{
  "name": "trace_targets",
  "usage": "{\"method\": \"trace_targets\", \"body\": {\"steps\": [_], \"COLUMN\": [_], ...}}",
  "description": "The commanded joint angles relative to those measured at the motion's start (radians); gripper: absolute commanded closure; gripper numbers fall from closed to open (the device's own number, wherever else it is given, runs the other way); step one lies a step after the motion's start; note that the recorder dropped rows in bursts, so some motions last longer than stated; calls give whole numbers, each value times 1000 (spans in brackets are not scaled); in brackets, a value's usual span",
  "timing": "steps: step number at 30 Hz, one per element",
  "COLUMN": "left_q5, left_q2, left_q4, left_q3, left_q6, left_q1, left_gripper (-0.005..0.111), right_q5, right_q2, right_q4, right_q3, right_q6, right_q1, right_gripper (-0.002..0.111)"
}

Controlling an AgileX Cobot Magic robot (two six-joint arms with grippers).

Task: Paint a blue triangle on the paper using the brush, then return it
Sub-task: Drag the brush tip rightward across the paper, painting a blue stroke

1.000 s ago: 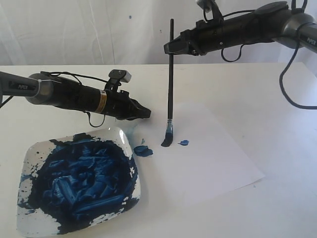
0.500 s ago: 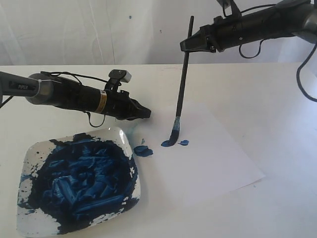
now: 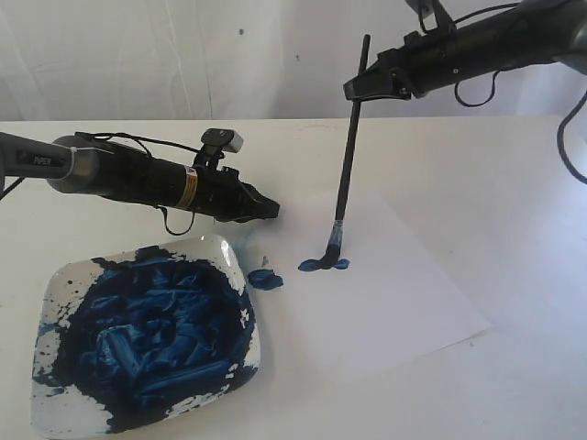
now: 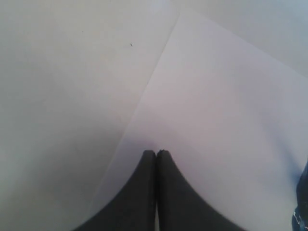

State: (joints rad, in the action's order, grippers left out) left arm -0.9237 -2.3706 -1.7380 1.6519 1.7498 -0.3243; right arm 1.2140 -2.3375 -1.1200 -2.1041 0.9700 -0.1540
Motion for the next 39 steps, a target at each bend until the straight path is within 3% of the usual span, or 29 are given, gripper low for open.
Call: {"method": "trace_targets", "body": {"steps": [1,39], "left_q5": [5,5], "left_q2": [5,5], "left_q4": [-6,-6], "left_q3": [0,0], "left_q6": [-1,-1], "left_q1": [-2,-2], "left_gripper": [107,107], "right_q5": [7,7], "right_q2": [9,67], "right_q4": [51,171], "right_q3": [1,1], "right_q6": [17,-31], "right_q1": [35,148], "right_gripper": [108,108]}}
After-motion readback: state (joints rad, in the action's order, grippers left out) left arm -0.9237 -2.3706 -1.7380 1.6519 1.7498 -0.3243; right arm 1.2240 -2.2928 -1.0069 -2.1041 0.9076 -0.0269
